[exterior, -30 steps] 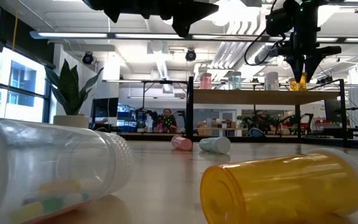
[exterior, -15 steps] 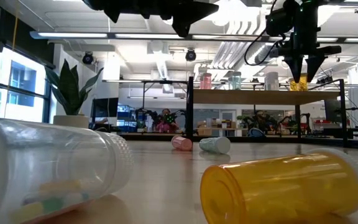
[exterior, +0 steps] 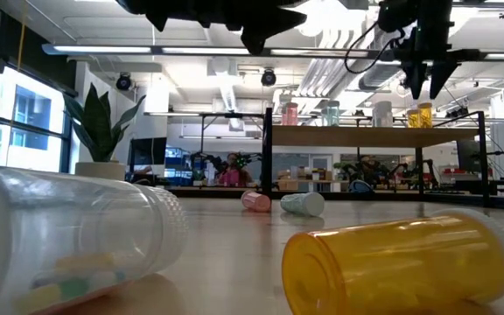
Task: Pick and place medicine bottles onto shelf by color
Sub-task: Put the green pill bottle on the shelf aligned with the other green pill bottles
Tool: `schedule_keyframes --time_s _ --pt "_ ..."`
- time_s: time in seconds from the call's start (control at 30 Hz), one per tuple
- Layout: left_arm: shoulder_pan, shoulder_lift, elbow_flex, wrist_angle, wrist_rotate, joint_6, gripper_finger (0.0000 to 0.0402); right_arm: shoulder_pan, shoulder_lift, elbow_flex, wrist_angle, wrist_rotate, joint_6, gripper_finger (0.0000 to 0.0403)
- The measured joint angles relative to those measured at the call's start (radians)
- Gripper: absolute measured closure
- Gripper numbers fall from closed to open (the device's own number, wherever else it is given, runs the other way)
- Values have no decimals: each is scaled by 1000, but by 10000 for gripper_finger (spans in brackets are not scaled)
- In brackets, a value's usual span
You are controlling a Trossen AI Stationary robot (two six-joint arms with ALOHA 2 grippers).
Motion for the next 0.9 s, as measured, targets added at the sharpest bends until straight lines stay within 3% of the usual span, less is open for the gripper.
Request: schedule_keyframes --time_s 0.2,0.33,0.6,0.9 --pt "0 -9 0 -68 -57 24 203 24 -78 7 -25 -7 -1 238" --pt "0 -35 0 -154 -62 24 203 101 -138 7 -47 -27 -7 238" --pt "-26 -74 1 -368 -73 -2 203 419 -257 -20 -36 6 88 237" --pt "-91 -80 0 -534 -194 -3 203 730 -375 -245 36 92 273 237"
